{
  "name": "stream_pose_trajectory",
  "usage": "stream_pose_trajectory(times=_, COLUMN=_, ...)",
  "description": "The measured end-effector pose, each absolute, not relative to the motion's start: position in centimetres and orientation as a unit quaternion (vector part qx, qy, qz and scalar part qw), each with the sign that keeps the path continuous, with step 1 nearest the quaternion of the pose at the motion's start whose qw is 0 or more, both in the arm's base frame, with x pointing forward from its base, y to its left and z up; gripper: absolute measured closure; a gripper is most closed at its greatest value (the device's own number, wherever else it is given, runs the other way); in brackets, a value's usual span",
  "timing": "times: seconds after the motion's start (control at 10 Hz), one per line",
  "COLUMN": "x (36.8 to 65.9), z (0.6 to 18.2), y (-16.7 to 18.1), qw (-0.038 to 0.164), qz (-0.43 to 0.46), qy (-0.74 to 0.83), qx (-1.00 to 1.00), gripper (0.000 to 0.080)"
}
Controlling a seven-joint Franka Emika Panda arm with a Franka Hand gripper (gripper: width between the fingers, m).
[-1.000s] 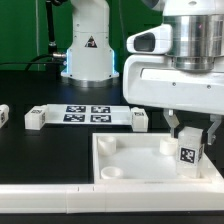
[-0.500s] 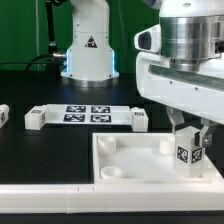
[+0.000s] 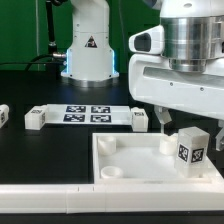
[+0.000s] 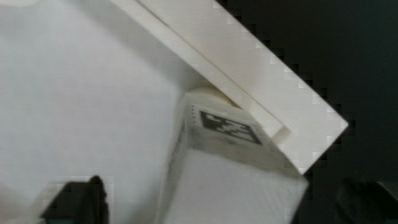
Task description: Assemble square table
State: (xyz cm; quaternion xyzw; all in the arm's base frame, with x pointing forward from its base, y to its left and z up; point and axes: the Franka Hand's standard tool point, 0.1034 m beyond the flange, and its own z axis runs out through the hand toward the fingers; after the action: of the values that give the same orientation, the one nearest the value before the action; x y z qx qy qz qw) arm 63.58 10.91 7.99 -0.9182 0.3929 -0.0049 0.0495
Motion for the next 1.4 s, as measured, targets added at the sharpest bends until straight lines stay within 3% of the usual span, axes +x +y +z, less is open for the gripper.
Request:
stream_pose_trajectory(times=0.5, x=63.55, z=7.96, y=10.96, qw=0.04, qz=-0.019, qy=0.118, qx=-0.992, gripper=0.015)
stream_pose_trajectory(times=0.9, x=63.58, z=8.02, y=11.2, qw=0.016, qz=-0.027, qy=-0.094, qx=-0.995, gripper=0.015)
stream_pose_trajectory(times=1.0, x=63.59, z=8.02, y=11.11, qw=0.016, qz=-0.027, qy=-0.104, qx=-0.994, gripper=0.0179)
stream_pose_trajectory(times=1.2, x=63.59, z=8.02, y=11.09, qw=0.016, qz=-0.027, qy=-0.099, qx=-0.995, gripper=0.0449)
stream_pose_trajectory(times=1.3, x=63.59, z=8.02, y=11.09, qw=0.017, qz=-0.027, qy=-0.092, qx=-0.995, gripper=0.0449)
stream_pose_trajectory(times=1.4, x=63.59, z=8.01, y=11.11, qw=0.017, qz=-0.027, qy=-0.081, qx=-0.996, gripper=0.0514)
